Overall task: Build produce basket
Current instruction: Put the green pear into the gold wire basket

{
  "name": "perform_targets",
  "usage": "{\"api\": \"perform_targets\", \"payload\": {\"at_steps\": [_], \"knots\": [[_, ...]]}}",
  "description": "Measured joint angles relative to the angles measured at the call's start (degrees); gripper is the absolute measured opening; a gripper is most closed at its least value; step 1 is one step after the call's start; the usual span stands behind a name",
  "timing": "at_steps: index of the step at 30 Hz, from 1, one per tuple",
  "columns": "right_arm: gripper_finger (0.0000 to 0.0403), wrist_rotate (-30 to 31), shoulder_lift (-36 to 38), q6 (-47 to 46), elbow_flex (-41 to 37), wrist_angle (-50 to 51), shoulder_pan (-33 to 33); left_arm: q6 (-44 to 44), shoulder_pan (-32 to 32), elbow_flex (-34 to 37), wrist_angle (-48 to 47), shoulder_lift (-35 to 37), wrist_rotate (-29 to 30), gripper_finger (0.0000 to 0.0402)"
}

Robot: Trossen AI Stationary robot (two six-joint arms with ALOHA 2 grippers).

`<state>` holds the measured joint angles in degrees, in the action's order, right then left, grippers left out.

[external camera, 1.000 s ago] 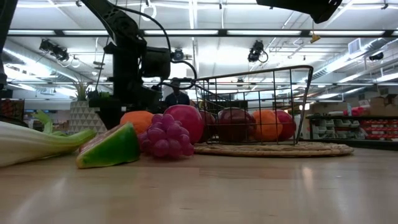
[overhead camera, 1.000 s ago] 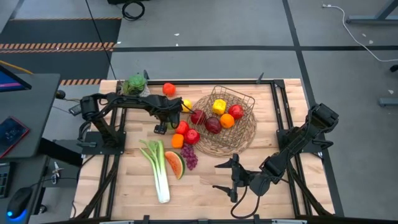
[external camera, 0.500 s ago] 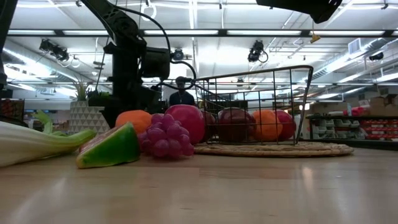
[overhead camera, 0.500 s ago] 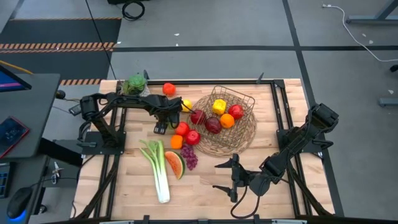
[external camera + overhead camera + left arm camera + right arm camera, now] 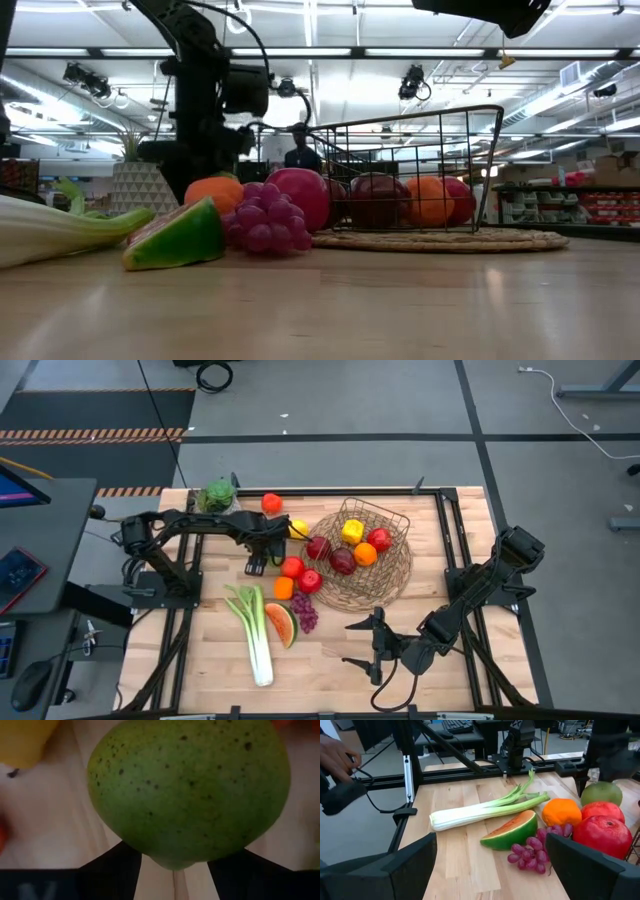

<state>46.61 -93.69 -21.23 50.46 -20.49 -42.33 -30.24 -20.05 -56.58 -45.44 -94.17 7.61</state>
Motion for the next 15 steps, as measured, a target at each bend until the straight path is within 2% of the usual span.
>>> {"api": "perform_targets", "payload": {"at_steps": [15], "knots": [[0.0375,0.32,0.00,0.21,0.00,-0.10,0.00,5.51,0.03,0.00,-0.07,19.20,-1.26,0.0208]]}}
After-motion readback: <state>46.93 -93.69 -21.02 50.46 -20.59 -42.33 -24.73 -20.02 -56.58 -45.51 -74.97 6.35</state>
